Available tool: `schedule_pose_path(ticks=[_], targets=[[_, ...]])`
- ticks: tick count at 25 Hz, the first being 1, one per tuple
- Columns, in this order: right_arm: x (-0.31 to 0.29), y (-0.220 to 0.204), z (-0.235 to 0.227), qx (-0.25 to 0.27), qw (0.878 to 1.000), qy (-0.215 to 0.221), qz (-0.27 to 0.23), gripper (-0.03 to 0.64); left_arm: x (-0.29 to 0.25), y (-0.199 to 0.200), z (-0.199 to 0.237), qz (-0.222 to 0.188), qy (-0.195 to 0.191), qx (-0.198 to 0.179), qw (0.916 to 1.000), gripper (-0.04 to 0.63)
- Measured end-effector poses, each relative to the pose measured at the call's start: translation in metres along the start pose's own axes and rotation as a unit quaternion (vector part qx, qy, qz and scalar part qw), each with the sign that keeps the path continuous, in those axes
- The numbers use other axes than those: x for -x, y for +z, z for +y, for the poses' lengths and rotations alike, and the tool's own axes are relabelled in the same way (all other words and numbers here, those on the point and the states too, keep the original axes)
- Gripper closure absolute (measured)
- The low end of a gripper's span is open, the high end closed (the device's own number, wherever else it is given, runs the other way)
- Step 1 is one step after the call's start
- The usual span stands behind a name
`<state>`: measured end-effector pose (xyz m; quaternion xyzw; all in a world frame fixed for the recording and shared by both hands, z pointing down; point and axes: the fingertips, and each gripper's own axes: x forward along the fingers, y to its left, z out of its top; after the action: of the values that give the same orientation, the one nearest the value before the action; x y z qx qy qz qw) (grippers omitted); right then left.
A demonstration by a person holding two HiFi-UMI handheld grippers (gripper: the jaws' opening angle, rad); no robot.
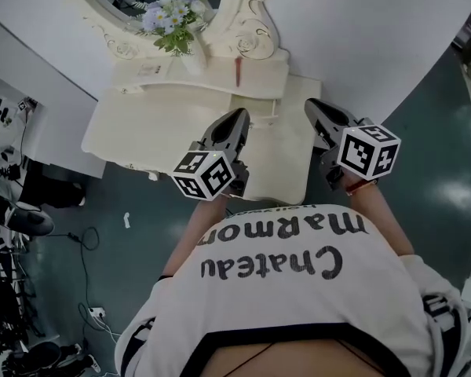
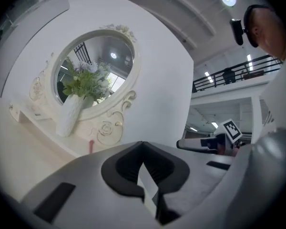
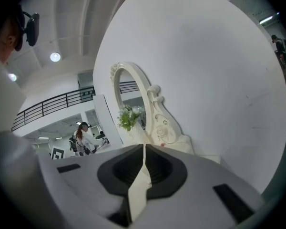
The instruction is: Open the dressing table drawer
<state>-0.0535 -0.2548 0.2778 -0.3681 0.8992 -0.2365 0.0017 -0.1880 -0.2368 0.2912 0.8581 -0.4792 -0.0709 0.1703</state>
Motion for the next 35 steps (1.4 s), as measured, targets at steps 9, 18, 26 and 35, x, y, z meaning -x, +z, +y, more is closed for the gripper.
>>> schedule_pose_path(ticks=[9,18,26,35], targets=[[0.005,0.014,0.053,0.037,0.998,0.029,-0.042,0.584,0.039,0.038,-0.037,-0.048,-0.028,-0.06,0.9967,0.572],[0.018,-0.013,0.085,0.043,0.998,0.018,-0.028,0.584,0.074,0.025,-0.048,-0.027,-0.04,-0.067,0.9966,0.572],[0.027,-0.033,0.094,0.023,0.999,0.001,-0.027,0.584,0.091,0.007,-0.046,-0.005,-0.042,-0.06,0.9973,0.572],[0.043,-0.058,0.105,0.017,1.0,-0.01,-0.016,0.584,0.113,-0.008,-0.057,0.009,-0.05,-0.058,0.997,0.572]])
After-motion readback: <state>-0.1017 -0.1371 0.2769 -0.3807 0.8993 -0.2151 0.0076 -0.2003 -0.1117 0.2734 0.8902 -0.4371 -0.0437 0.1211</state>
